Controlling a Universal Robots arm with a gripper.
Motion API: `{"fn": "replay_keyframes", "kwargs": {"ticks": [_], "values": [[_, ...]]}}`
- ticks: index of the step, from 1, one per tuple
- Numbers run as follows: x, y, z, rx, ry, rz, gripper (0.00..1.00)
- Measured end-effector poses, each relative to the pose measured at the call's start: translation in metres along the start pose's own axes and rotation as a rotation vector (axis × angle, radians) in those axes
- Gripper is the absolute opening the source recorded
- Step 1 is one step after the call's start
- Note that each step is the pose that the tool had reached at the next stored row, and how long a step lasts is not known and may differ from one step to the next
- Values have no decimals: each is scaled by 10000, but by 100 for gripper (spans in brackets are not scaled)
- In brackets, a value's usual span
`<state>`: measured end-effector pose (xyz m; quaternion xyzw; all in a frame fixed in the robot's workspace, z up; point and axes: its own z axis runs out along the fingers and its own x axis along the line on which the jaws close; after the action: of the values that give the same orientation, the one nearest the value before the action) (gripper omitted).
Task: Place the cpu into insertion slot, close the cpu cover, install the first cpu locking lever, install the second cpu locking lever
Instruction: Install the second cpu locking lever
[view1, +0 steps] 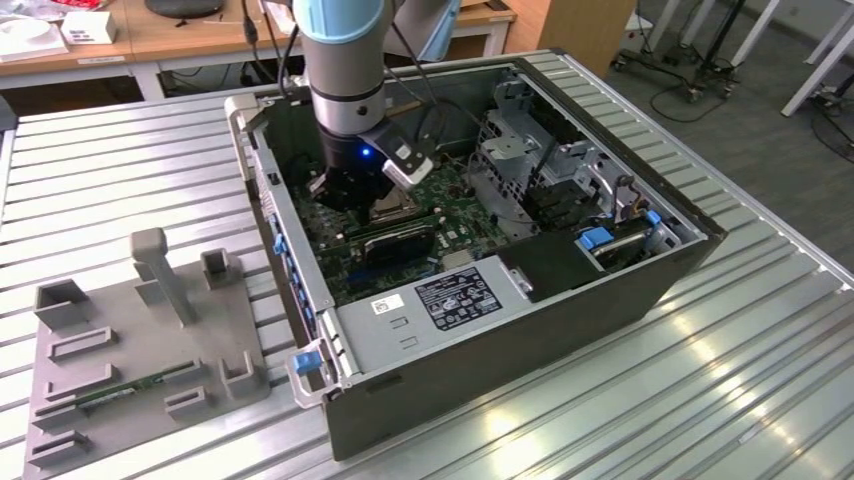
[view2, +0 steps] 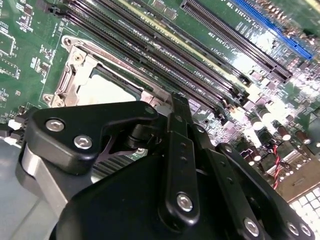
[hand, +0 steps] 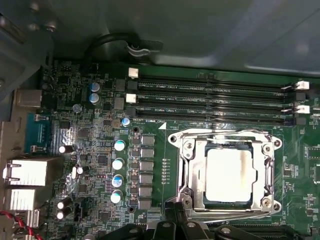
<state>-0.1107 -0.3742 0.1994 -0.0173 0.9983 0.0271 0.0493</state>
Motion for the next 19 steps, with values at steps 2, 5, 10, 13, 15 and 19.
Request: {"fn": "replay_keyframes", "kwargs": {"ticks": [2,5,10,13,15,19], "values": [[5,-4,4,-18,-10,1,11],[17,-9,13,-39,-24,1,11],[30,-11,17,-122,-90,7,11],[35,-11,18,-165,-123,9,11],[38,-11,18,-198,-148,12,11],[42,-17,25,-231,-179,13,11]]}}
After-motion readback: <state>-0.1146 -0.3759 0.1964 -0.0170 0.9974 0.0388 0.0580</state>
